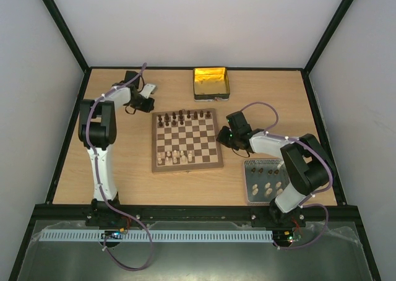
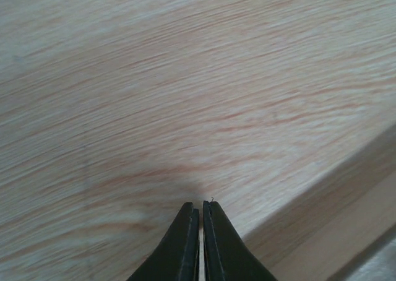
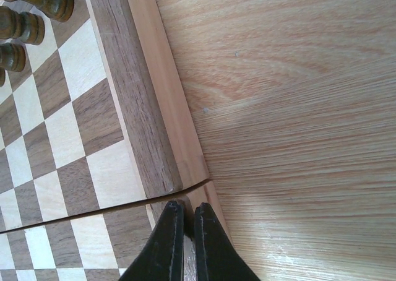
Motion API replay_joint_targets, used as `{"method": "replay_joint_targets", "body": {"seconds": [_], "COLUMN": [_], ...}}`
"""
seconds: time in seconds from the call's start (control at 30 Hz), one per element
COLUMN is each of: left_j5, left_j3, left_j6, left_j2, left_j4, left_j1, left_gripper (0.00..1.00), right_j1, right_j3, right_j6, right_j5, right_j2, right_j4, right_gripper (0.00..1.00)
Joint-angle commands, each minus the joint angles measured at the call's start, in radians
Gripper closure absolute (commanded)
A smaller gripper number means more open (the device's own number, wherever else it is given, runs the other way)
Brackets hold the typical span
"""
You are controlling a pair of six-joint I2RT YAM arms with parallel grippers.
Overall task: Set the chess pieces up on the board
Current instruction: Move the chessboard to the center of the board.
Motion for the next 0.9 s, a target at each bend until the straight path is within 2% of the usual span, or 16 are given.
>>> {"method": "replay_joint_targets", "body": {"seconds": [0.0, 0.17, 0.5, 0.7, 0.87], "left_j5": [0.089, 0.138, 0.145, 0.134, 0.126], "left_j3": [0.003, -0.031, -0.228, -0.305, -0.338], "left_j6": [-0.009, -0.009, 0.009, 0.029, 0.038], "left_j2": [0.019, 0.002, -0.099, -0.148, -0.177], "left_j4": [-0.035, -0.049, 0.012, 0.022, 0.033], "left_j1": [-0.003, -0.004, -0.003, -0.001, 0.019], "left_gripper": [0.94, 0.96, 0.98, 0.98, 0.98], "right_j1": [0.023, 0.042, 0.13, 0.195, 0.204], "right_j3": [-0.076, -0.076, -0.108, -0.129, -0.158], "right_j6": [-0.014, -0.008, 0.041, 0.069, 0.074], "right_j5": [-0.022, -0.029, -0.034, -0.026, -0.017], "right_j2": [0.061, 0.073, 0.106, 0.083, 0.046], "right_j4": [-0.159, -0.154, -0.102, -0.101, -0.11], "right_gripper": [0.98, 0.98, 0.98, 0.98, 0.98]}}
